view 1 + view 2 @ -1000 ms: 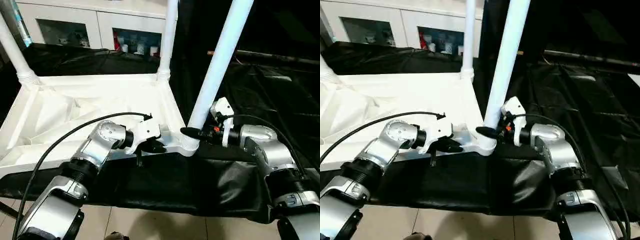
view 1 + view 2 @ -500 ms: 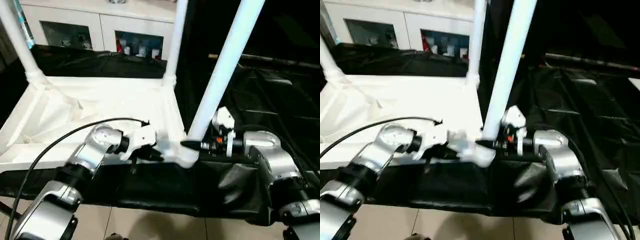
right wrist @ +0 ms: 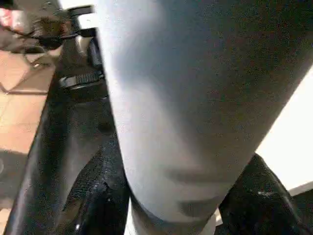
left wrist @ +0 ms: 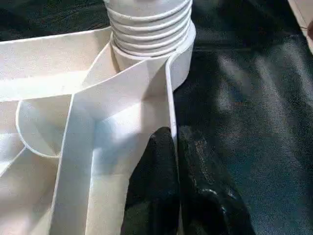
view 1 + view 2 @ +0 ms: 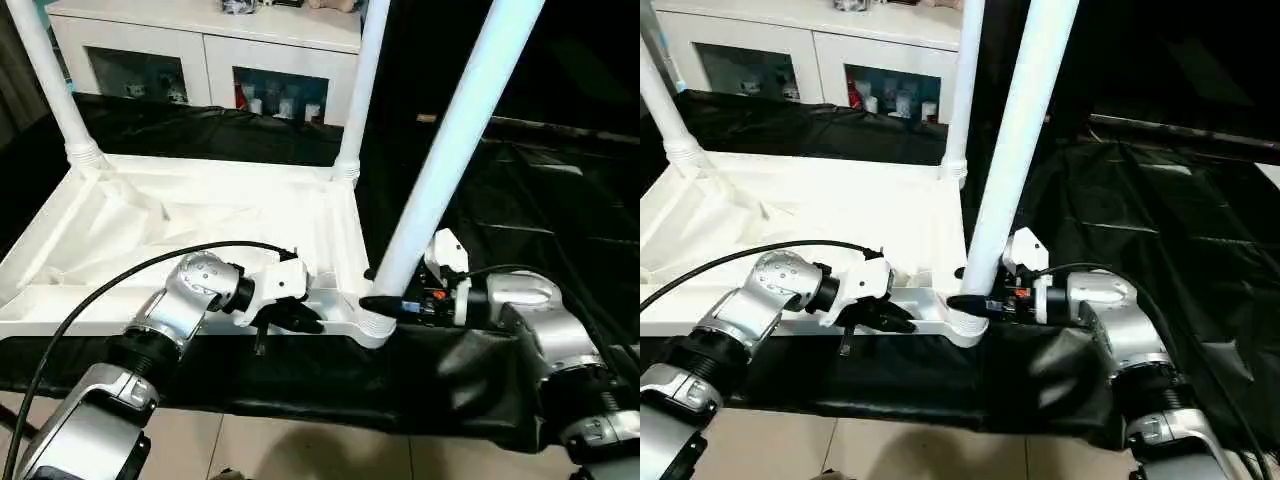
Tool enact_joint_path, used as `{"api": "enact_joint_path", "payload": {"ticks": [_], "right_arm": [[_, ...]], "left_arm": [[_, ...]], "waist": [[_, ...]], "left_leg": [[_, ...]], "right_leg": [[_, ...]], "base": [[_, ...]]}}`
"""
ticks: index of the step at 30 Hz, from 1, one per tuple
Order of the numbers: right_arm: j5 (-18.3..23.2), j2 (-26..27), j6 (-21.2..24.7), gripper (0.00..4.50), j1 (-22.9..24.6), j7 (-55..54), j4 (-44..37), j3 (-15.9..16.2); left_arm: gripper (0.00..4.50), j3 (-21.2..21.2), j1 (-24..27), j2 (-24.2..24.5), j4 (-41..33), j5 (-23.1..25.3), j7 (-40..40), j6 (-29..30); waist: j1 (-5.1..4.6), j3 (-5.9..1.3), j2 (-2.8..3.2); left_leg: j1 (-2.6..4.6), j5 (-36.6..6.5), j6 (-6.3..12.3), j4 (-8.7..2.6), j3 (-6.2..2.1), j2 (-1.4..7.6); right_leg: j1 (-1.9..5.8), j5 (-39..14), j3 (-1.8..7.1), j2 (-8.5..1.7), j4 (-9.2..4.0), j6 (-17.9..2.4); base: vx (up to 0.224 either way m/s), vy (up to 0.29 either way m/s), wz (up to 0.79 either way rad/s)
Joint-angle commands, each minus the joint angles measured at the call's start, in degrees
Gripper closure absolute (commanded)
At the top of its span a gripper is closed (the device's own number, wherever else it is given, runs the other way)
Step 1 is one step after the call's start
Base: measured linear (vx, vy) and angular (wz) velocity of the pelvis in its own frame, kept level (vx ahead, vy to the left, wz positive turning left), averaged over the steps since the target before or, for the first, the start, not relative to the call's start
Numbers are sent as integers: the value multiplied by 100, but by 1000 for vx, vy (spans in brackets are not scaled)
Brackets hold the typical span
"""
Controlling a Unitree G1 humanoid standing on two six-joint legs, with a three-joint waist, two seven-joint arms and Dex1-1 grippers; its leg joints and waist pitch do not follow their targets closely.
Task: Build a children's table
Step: Rotate leg to tighten
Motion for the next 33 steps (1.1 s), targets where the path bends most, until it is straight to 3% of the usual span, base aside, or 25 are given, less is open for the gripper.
{"api": "enact_joint_path", "payload": {"ticks": [1,4,6,7,8,9,10,11,12,13,14,15,17,18,21,23,24,25,26,27,28,29,30,31,33], "right_arm": [[-890,32,172,262,166,-1223,1139,168],[-972,175,78,262,-57,-2029,1561,-31],[-963,315,63,262,-238,-2692,1853,-214],[-953,364,58,262,-302,-2905,1944,-265],[-968,431,36,262,-391,-3239,2067,-318],[-968,431,36,262,-391,-3239,2067,-318],[-1001,536,11,262,-546,-3731,2301,-356],[-1014,590,8,262,-623,-3966,2415,-374],[-986,713,5,262,-797,-4406,2692,-435],[-892,868,36,262,-1000,-4863,2995,-552],[-867,905,47,262,-1049,-4974,3065,-584],[-822,980,75,262,-1157,-5243,3214,-655],[-708,1122,126,262,-1360,-5652,3483,-790],[-670,1157,154,262,-1406,-5741,3549,-827],[-716,1228,164,262,-1507,-5860,3674,-771],[-776,1282,127,262,-1591,-5894,3782,-693],[-767,1320,104,262,-1629,-5884,3838,-693],[-766,1334,88,262,-1648,-5892,3872,-696],[-765,1351,68,262,-1666,-5888,3903,-696],[-809,1359,37,262,-1695,-5890,3950,-656],[-823,1363,25,262,-1708,-5895,3973,-646],[-833,1367,14,262,-1723,-5894,4000,-641],[-840,1372,0,262,-1742,-5904,4038,-649],[-853,1373,-11,262,-1754,-5881,4060,-643],[-947,1363,-38,262,-1785,-5815,4099,-556]], "left_arm": [[450,-5,-295,-206,-43,-2,129,-111],[450,89,-422,-323,135,66,549,235],[450,205,-529,-476,238,30,842,588],[450,250,-572,-543,269,2,937,735],[450,300,-624,-635,290,-31,1059,948],[450,300,-624,-635,290,-31,1059,948],[450,361,-711,-791,370,-27,1346,1243],[450,392,-755,-870,417,-20,1501,1380],[450,450,-838,-1027,524,-4,1778,1621],[450,505,-914,-1198,607,46,2128,1933],[450,517,-929,-1237,622,60,2216,2006],[450,524,-946,-1315,617,105,2380,2147],[450,512,-934,-1465,481,176,2645,2441],[450,515,-916,-1507,415,174,2692,2515],[450,492,-827,-1576,88,202,2830,2773],[450,486,-752,-1605,-210,221,2908,3008],[450,510,-744,-1592,-263,203,2922,3072],[450,515,-748,-1586,-262,200,2941,3086],[450,519,-757,-1563,-226,215,2985,3053],[450,514,-791,-1489,-55,277,3073,2861],[450,512,-801,-1463,1,292,3097,2807],[450,507,-817,-1415,89,333,3157,2696],[450,501,-819,-1391,114,355,3201,2663],[450,509,-823,-1366,140,353,3207,2647],[450,538,-779,-1318,69,347,3208,2675]], "waist": [[-75,-169,101],[-237,-139,189],[-355,-124,259],[-339,-104,313],[-274,-135,351],[-81,-141,326],[-144,-173,57],[-175,-109,38],[-159,-93,-148],[-74,-30,108],[-140,-69,138],[-252,-111,271],[-324,-107,377],[-330,-85,351],[-348,-31,239],[-358,6,196],[-358,11,299],[-172,39,392],[68,8,455],[-14,-51,-210],[-14,-51,-210],[66,-76,-161],[93,-119,-109],[129,-208,58],[18,-241,134]], "left_leg": [[242,-3756,-619,-503,-367,320],[274,-4527,-830,-559,-550,304],[167,-5087,-929,-748,-645,338],[86,-5348,-987,-890,-650,369],[-122,-5532,-1012,-1199,-539,423],[-130,-5351,-981,-1374,-284,403],[293,-4331,-976,-818,-244,203],[610,-3883,-821,-154,-376,115],[270,-1739,-280,291,-478,7],[-70,-1249,-395,-113,-591,142],[-60,-1803,-525,-319,-597,183],[31,-3153,-719,-454,-702,298],[100,-4382,-840,-676,-757,398],[123,-4751,-852,-790,-711,415],[296,-4740,-754,-648,-576,289],[365,-4162,-564,-463,-573,227],[208,-4478,-614,-667,-605,336],[-387,-5290,-759,-1341,-509,556],[-383,-5469,-873,-1413,-218,426],[675,-3190,-593,-157,-262,87],[675,-3190,-593,-157,-262,87],[394,-1402,-139,232,-344,88],[-233,-618,-162,-149,-528,172],[24,-613,-355,-445,-507,306],[139,-1163,-446,-461,-464,343]], "right_leg": [[-153,-3366,180,-386,-661,-839],[-101,-3891,-53,-348,-748,-520],[103,-3358,-249,-268,-688,-534],[199,-3022,-297,-210,-544,-605],[470,-1862,-333,-100,24,-793],[424,-1300,-257,-13,297,-811],[-108,-2803,29,-347,-396,-820],[-458,-4152,58,-716,-912,-806],[-74,-5409,85,-1015,-1082,-393],[283,-5034,-126,-910,-921,-454],[244,-4607,-278,-622,-802,-408],[229,-3684,-413,-454,-658,-418],[261,-2176,-403,-370,-494,-771],[274,-1767,-397,-321,-421,-871],[96,-2868,-399,-409,-692,-747],[96,-4042,-607,-554,-1025,-297],[312,-3735,-703,-460,-810,-203],[838,-1949,-451,-179,459,-488],[730,-1222,-564,14,511,-583],[-327,-4474,-47,-578,-791,-307],[-327,-4474,-47,-578,-791,-307],[-138,-5747,282,-1025,-1063,-294],[433,-4426,171,-865,-602,-418],[212,-2397,-34,-468,-439,-665],[148,-895,-23,-329,-283,-1239]], "base": [[0,0,0],[-62,25,-19],[-72,55,-27],[-95,61,-24],[-117,20,0],[-117,20,0],[-25,-58,12],[8,-41,-23],[8,-41,-23],[19,56,-57],[22,66,-40],[22,66,-40],[0,0,0],[0,0,0],[0,0,0],[0,0,0],[0,0,0],[-50,-32,-6],[-6,-83,14],[-6,-83,14],[93,-152,12],[135,-95,-35],[135,-95,-35],[123,6,-32],[55,-4,6]]}}
